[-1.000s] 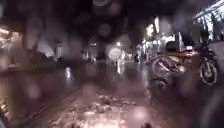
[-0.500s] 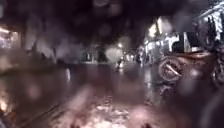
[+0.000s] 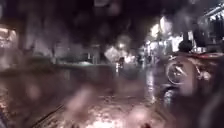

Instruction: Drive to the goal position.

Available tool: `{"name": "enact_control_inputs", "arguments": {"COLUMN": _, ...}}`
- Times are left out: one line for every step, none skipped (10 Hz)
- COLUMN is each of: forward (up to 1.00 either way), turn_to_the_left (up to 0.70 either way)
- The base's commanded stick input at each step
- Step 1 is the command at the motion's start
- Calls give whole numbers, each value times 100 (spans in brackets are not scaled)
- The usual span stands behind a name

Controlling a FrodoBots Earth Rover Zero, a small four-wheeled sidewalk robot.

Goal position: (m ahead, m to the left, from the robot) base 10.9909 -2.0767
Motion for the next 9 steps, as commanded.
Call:
{"name": "enact_control_inputs", "arguments": {"forward": 70, "turn_to_the_left": 0}}
{"name": "enact_control_inputs", "arguments": {"forward": 70, "turn_to_the_left": 0}}
{"name": "enact_control_inputs", "arguments": {"forward": 70, "turn_to_the_left": 0}}
{"name": "enact_control_inputs", "arguments": {"forward": 70, "turn_to_the_left": 0}}
{"name": "enact_control_inputs", "arguments": {"forward": 70, "turn_to_the_left": 0}}
{"name": "enact_control_inputs", "arguments": {"forward": 70, "turn_to_the_left": 0}}
{"name": "enact_control_inputs", "arguments": {"forward": 70, "turn_to_the_left": 0}}
{"name": "enact_control_inputs", "arguments": {"forward": 70, "turn_to_the_left": 0}}
{"name": "enact_control_inputs", "arguments": {"forward": 70, "turn_to_the_left": 0}}
